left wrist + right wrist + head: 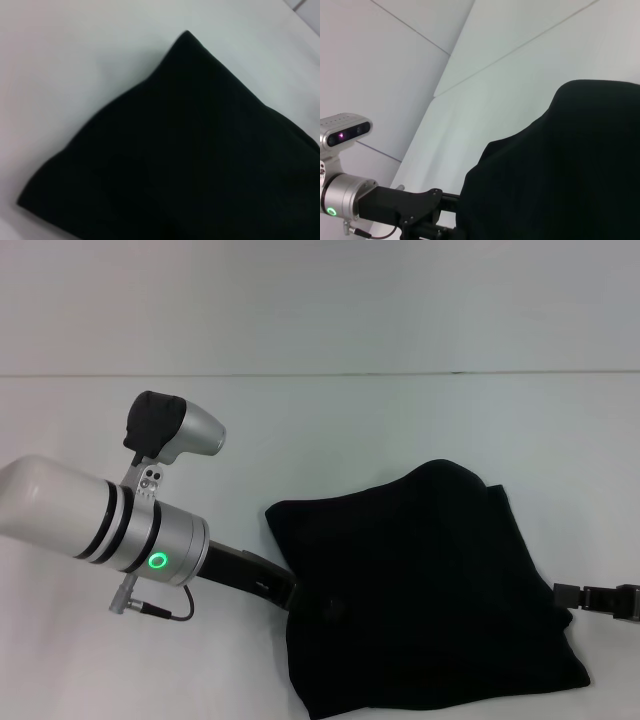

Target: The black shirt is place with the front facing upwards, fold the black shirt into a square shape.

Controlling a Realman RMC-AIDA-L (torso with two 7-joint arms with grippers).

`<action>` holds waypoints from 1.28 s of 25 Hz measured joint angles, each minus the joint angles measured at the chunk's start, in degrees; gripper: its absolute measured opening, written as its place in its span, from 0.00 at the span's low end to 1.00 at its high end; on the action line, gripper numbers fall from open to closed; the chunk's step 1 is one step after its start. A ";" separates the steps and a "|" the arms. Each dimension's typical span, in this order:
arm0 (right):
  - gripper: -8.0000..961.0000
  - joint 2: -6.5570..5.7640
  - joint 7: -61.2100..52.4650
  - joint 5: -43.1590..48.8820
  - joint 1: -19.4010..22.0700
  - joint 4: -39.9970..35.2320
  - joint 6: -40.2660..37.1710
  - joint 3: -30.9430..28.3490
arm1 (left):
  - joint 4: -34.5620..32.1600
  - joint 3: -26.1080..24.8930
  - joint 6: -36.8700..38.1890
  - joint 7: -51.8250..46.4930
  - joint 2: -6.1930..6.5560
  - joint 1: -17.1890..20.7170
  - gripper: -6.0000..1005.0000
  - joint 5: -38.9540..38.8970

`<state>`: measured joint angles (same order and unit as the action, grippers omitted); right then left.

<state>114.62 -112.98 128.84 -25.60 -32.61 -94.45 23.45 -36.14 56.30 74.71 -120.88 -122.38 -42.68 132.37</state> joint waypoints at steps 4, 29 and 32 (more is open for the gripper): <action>0.01 -0.21 0.04 0.01 0.02 0.00 0.06 -0.78 | -0.31 0.03 -0.95 0.23 -0.02 -0.02 0.72 -0.05; 0.02 -0.01 0.47 -1.40 -1.10 0.07 -0.35 -1.56 | -0.28 -0.63 -1.90 5.17 4.74 2.04 0.08 0.37; 0.02 0.20 0.56 -1.40 -1.50 0.08 -0.37 -1.38 | -0.27 -1.36 -2.07 4.98 5.48 2.28 0.09 0.57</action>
<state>114.82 -112.42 127.43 -27.10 -32.52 -94.82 22.06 -36.41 54.94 72.64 -115.90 -116.91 -40.40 132.94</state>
